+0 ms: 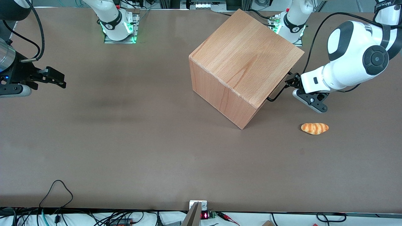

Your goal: Open top drawer with left arm

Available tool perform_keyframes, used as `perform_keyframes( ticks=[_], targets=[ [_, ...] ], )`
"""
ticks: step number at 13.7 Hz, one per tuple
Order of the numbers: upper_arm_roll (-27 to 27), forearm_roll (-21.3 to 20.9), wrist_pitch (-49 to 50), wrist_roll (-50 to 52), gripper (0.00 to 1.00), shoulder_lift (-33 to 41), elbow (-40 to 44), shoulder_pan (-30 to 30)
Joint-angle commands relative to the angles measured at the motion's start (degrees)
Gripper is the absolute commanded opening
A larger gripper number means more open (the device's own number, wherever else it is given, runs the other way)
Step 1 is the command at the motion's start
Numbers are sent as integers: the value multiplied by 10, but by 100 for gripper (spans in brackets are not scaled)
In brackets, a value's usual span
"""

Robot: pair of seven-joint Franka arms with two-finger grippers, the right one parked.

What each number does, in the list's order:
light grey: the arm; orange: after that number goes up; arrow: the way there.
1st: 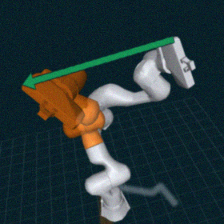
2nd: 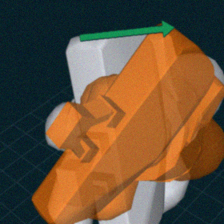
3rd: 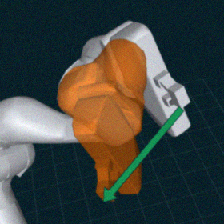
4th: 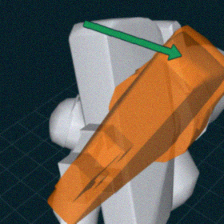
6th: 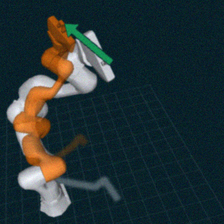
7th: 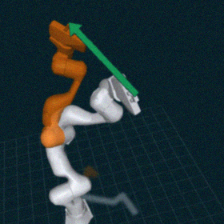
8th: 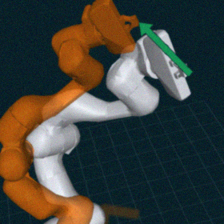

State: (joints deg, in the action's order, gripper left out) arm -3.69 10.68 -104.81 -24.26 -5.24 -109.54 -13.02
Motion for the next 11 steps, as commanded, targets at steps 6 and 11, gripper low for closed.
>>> perform_keyframes(
  ticks=[6,11],
  targets=[
    [10,27,-27,-18,100,0,-21,0],
    [13,28,-49,-19,100,-3,-36,0]
  ],
)
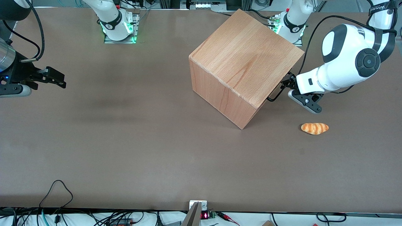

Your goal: Open top drawer with left arm

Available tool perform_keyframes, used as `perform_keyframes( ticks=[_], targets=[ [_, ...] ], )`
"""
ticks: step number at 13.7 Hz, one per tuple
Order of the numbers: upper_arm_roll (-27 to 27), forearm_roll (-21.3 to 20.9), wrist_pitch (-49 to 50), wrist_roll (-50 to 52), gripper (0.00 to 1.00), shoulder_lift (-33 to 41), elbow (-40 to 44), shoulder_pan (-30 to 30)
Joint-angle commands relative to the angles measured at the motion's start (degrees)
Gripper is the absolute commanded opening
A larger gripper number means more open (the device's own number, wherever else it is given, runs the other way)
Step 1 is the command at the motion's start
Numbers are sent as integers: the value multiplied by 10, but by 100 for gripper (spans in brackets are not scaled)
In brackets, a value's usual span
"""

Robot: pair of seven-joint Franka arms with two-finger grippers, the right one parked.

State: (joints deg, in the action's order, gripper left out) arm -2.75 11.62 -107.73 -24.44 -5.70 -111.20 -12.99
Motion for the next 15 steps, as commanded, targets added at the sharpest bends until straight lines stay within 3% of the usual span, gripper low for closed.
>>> perform_keyframes(
  ticks=[1,10,15],
  targets=[
    [5,17,-24,-18,100,-1,-21,0],
    [4,13,-67,-38,100,-22,-24,4],
    [-27,10,-123,-38,100,-34,-23,10]
  ],
)
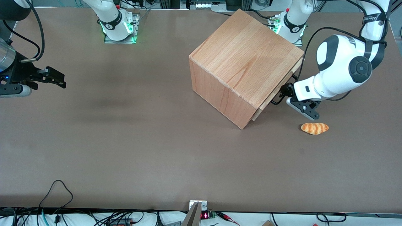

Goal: Open top drawer with left arm
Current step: 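Pull the drawer outward by its handle with the left gripper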

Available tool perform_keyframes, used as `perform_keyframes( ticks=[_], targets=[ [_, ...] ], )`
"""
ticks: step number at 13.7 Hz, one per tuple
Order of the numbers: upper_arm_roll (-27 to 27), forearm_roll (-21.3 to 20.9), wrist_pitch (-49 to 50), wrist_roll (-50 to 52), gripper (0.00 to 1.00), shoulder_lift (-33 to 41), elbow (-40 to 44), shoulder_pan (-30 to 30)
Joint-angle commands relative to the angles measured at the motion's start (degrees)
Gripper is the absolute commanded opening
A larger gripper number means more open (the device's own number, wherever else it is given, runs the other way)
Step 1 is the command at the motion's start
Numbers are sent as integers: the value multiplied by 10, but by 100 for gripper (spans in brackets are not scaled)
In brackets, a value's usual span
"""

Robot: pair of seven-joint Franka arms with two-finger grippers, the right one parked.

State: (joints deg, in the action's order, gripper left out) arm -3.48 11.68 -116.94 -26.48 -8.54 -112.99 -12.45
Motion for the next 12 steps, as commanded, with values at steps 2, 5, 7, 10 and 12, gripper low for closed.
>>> perform_keyframes(
  ticks=[2,5,7,10,12],
  targets=[
    [-39,5,-61,-42,100,-15,-3,13],
    [-76,-3,-143,-93,100,-31,-3,16],
    [-93,-3,-163,-96,100,-37,-1,25],
    [-115,-3,-201,-98,100,-41,1,37],
    [-118,-2,-203,-95,100,-40,9,40]
  ],
)
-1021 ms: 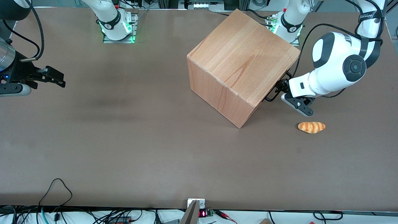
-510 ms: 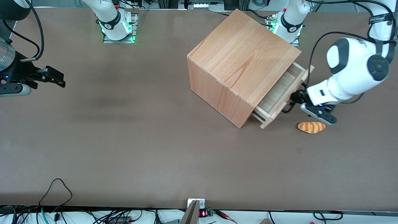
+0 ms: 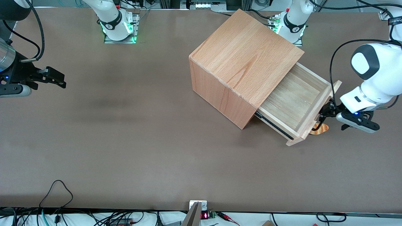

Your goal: Open top drawer with left arm

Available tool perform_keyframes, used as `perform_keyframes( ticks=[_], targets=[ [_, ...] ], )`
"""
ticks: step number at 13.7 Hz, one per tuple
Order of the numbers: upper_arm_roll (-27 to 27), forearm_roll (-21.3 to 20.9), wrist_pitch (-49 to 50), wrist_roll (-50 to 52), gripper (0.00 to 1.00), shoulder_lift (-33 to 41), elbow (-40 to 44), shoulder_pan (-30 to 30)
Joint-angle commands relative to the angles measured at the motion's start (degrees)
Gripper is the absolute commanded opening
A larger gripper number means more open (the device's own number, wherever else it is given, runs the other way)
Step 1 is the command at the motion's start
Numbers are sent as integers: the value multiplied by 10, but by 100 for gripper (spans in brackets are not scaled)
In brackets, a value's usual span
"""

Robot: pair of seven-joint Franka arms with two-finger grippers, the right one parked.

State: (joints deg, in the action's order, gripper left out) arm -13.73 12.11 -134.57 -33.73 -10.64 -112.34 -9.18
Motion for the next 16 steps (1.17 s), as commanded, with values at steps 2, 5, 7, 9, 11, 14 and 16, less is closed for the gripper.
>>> perform_keyframes(
  ticks=[2,5,7,9,11,14,16],
  targets=[
    [-16,-3,-25,-18,100,-19,23,7],
    [-16,-2,2,-18,100,-16,59,7],
    [-16,-4,42,-18,100,-14,69,6],
    [-16,-6,103,-15,100,-11,84,5],
    [-16,-9,169,-13,100,-9,104,5],
    [-17,-23,221,-4,100,4,119,4],
    [-17,-58,247,24,100,25,122,0]
  ],
)
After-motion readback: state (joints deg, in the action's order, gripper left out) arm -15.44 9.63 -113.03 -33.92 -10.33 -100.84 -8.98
